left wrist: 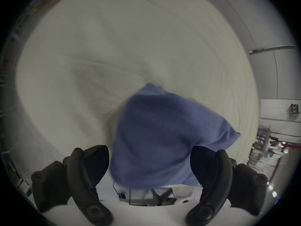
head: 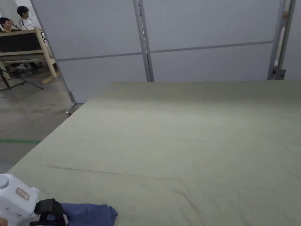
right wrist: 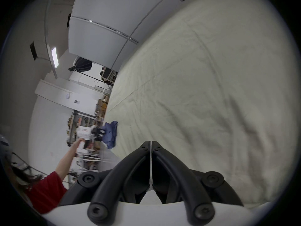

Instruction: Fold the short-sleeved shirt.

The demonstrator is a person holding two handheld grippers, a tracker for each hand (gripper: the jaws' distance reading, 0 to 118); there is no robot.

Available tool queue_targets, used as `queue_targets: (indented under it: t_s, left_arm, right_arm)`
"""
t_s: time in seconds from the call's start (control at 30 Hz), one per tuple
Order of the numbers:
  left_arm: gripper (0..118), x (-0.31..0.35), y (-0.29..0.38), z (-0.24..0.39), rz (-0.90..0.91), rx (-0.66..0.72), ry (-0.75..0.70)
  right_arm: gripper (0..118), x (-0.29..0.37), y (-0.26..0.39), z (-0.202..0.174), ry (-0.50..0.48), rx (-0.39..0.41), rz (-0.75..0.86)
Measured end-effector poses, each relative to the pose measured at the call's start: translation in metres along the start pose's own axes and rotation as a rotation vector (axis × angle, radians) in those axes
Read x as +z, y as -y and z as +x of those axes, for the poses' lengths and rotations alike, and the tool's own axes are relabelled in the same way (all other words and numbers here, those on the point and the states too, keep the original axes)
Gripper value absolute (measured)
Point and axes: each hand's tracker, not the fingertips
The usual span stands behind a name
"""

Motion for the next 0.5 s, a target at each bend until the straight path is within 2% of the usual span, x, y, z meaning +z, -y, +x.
queue_targets:
  t_s: [0.1,0.17,0.2,0.23,0.3,0.37,0.43,0.5]
  left_arm:
    - [111,0.077,0.046,0.051,0.327,-0.124,-0.086]
    - [111,0.136,0.077,0.083,0.567,-0.197,-0.145]
    - [111,0.168,0.108,0.105,0.777,-0.238,-0.161]
    - [111,0.198,0.134,0.119,0.958,-0.276,-0.141]
    - [112,0.242,0.185,0.144,1.233,-0.354,-0.050]
    - [112,0.272,0.236,0.173,1.410,-0.366,0.055]
    - [112,0.286,0.276,0.186,1.554,-0.305,0.209]
    - [112,0.293,0.309,0.201,1.582,-0.255,0.321]
  right_arm:
    - [3,0.030,-0.014,-0.022,0.172,0.101,0.134]
    - [3,0.059,-0.028,-0.050,0.296,0.265,0.259]
    - [3,0.077,-0.032,-0.074,0.372,0.383,0.343]
    - [3,0.097,-0.033,-0.101,0.442,0.510,0.438]
    - [3,0.136,-0.033,-0.152,0.491,0.663,0.594]
    - [3,0.174,-0.036,-0.193,0.475,0.674,0.732]
    - [3,0.209,-0.031,-0.229,0.477,0.693,0.881]
    - [3,0.235,-0.018,-0.259,0.503,0.713,1.004]
